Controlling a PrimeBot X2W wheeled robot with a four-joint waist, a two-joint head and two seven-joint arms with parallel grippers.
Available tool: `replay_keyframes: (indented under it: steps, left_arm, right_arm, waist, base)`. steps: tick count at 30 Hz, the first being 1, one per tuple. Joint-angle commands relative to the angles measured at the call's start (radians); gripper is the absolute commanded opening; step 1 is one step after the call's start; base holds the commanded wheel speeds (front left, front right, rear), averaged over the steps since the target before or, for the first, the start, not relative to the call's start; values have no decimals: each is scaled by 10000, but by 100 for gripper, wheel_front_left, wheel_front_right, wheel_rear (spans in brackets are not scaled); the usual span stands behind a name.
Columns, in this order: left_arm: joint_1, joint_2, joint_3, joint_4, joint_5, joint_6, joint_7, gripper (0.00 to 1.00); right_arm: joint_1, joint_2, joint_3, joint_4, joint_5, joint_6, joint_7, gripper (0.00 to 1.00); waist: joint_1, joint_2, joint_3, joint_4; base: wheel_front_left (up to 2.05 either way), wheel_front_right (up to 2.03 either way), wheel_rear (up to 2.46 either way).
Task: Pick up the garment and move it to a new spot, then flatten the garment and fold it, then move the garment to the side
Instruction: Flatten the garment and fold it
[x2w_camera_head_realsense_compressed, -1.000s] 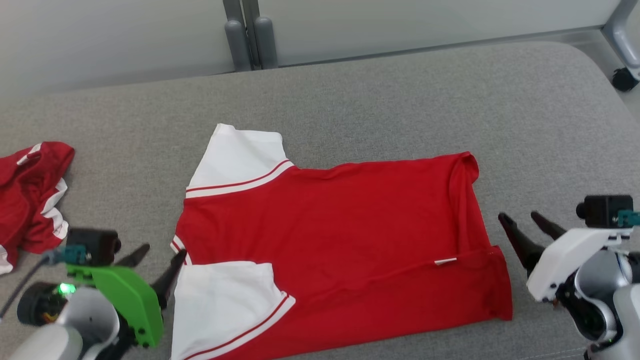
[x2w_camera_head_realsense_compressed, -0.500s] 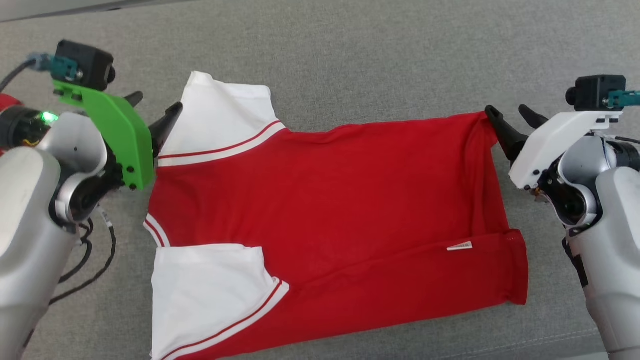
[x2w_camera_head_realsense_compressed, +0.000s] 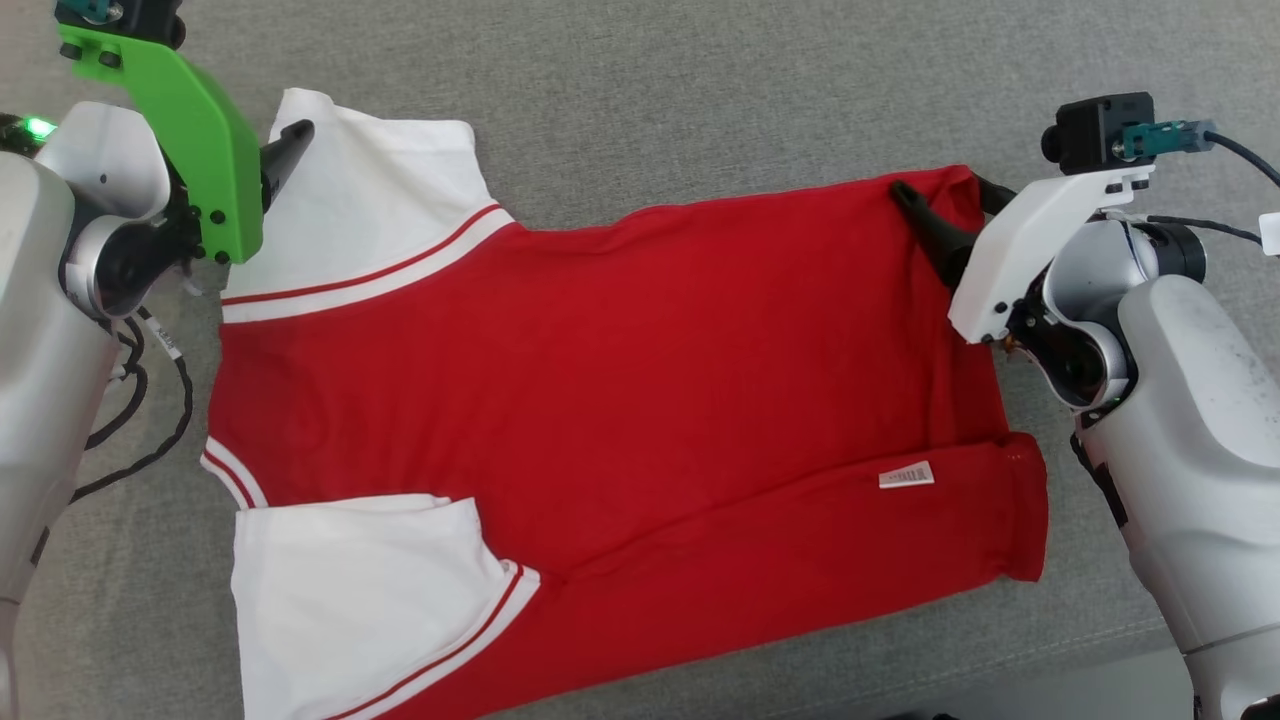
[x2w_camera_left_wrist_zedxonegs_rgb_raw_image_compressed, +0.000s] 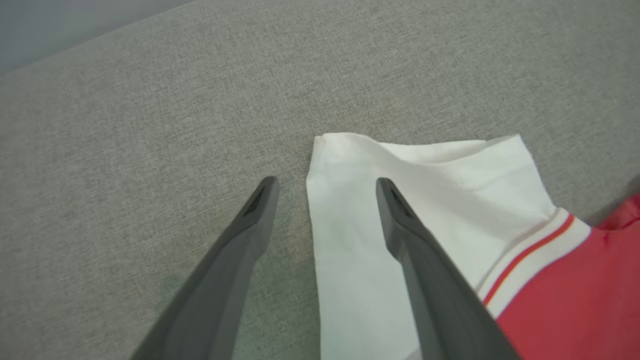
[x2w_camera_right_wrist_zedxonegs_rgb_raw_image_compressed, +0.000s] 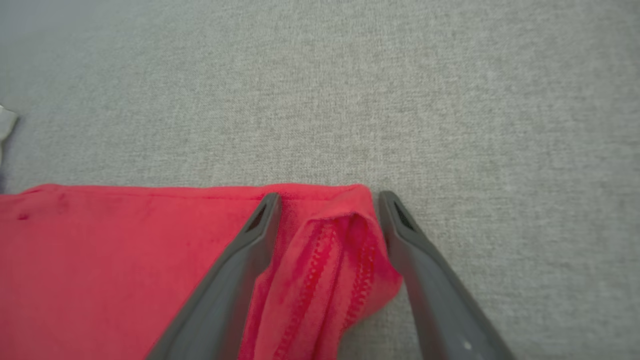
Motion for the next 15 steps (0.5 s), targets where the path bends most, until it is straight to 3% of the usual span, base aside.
replay_keyframes:
  steps: [1, 6, 8, 9, 10, 11, 12, 13, 14, 15]
  left_arm:
    - [-199, 57, -63, 185, -133, -35, -59, 100]
    - [-409, 191, -505, 681, -422, -46, -123, 100]
    - [-483, 250, -679, 804, -572, -46, -163, 100]
    - [-501, 274, -780, 882, -636, -44, -173, 94]
    - [-492, 277, -858, 947, -694, -38, -208, 47]
    - [-518, 317, -957, 1021, -703, -38, -263, 16]
    - [-556, 344, -1023, 1070, -723, -39, -292, 0]
    - [-604, 385, -1114, 1145, -724, -39, -329, 0]
    - [-642, 413, -1194, 1180, -713, -38, -371, 0]
    - [-693, 438, -1269, 1224, -730, -38, -468, 0]
  right_arm:
    - [-66, 26, 141, 24, 94, 0, -71, 100]
    - [-133, 28, 565, -46, 346, -1, -321, 100]
    - [-134, -38, 675, -28, 440, -1, -402, 78]
    - [-136, -61, 741, -12, 497, -1, -459, 56]
    - [-131, -83, 785, 8, 538, -1, -478, 42]
    - [-144, -102, 834, 23, 583, -1, -537, 36]
    - [-158, -118, 873, 37, 629, -1, -567, 28]
    - [-174, -137, 909, 59, 661, 0, -607, 7]
    - [-192, -152, 940, 63, 703, 0, -656, 0]
    - [-212, -179, 959, 77, 775, 0, -721, 0]
  waist:
    - [-1, -1, 228, -299]
    - [-1, -1, 342, -568]
    - [-1, -1, 361, -613]
    - [-1, -1, 367, -626]
    - [-1, -1, 363, -628]
    - [-1, -1, 360, -622]
    - [-1, -1, 357, -613]
    - [-1, -1, 351, -595]
    - [-1, -1, 342, -580]
    - [-1, -1, 328, -558]
  base:
    - [0, 0, 0]
    - [0, 0, 0]
    - [0, 0, 0]
    - [0, 0, 0]
    - [0, 0, 0]
    - [0, 0, 0]
    - [0, 0, 0]
    - [0, 0, 0]
    - [0, 0, 0]
    - [0, 0, 0]
